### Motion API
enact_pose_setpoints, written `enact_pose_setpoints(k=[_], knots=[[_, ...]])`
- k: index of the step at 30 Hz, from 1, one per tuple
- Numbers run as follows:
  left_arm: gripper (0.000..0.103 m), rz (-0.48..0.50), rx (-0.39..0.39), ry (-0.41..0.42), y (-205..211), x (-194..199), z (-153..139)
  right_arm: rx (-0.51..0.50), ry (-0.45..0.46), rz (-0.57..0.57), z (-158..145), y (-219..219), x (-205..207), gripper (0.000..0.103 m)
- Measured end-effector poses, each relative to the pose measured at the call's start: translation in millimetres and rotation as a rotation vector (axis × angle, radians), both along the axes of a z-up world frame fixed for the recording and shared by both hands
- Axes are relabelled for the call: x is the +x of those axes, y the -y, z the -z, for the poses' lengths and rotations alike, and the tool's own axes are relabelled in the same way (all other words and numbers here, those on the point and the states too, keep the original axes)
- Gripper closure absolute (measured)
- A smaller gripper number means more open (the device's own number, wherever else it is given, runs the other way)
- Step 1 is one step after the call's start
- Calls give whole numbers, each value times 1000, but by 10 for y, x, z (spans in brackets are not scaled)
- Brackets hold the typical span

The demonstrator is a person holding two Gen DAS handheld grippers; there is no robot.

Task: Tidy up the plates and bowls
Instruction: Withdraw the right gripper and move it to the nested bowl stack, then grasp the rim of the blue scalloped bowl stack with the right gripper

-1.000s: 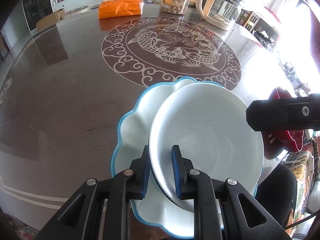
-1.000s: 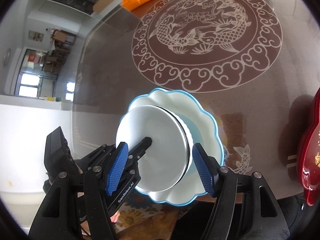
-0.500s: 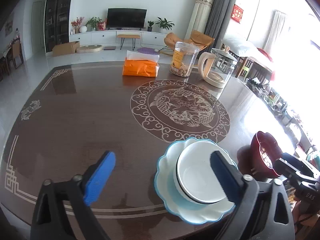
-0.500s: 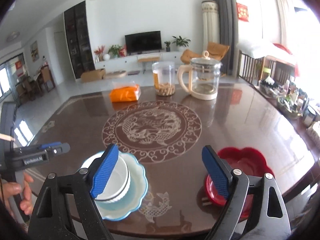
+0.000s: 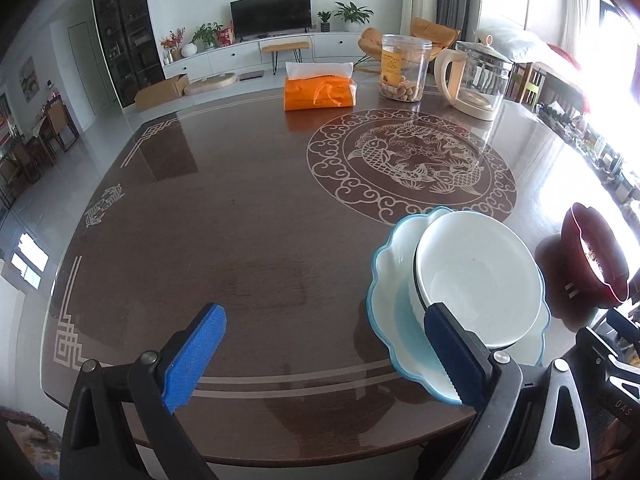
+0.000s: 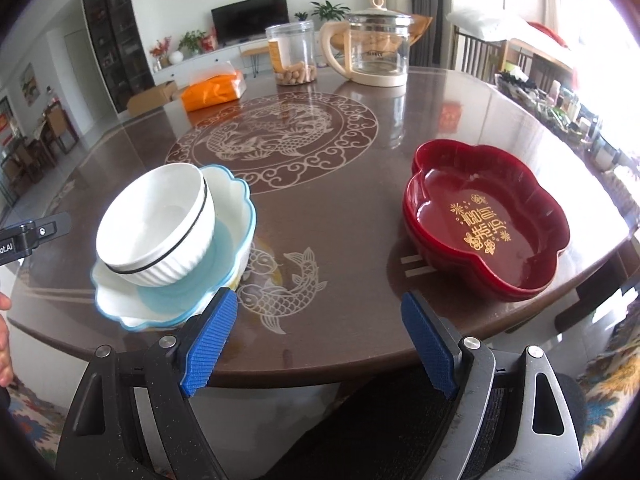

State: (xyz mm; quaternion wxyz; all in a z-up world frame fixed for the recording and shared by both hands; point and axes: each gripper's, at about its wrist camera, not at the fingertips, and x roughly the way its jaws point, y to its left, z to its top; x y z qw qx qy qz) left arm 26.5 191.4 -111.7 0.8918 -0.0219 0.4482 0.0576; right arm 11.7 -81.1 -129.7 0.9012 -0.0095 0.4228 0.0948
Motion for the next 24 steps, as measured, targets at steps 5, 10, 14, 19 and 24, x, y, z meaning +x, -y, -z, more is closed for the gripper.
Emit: enact_pose_setpoints(k=[5,10,14,19,24], knots=[[4,-1,11,-5,-8,21,6,12,-30,-41,50,-42,4,17],[4,12,-38,-25,-104,17,73,91,-61,-63,87,1,27,17],[4,79,-316,-78,-351,21,259,171,-50,-60,20,112,90,17],[7,161,-454,-109,-371,27,446,246,-83,-104,-67,53,222,17],[27,182,-451,-141,-240,135,555,166,-125,-164,32,-211,358,20]])
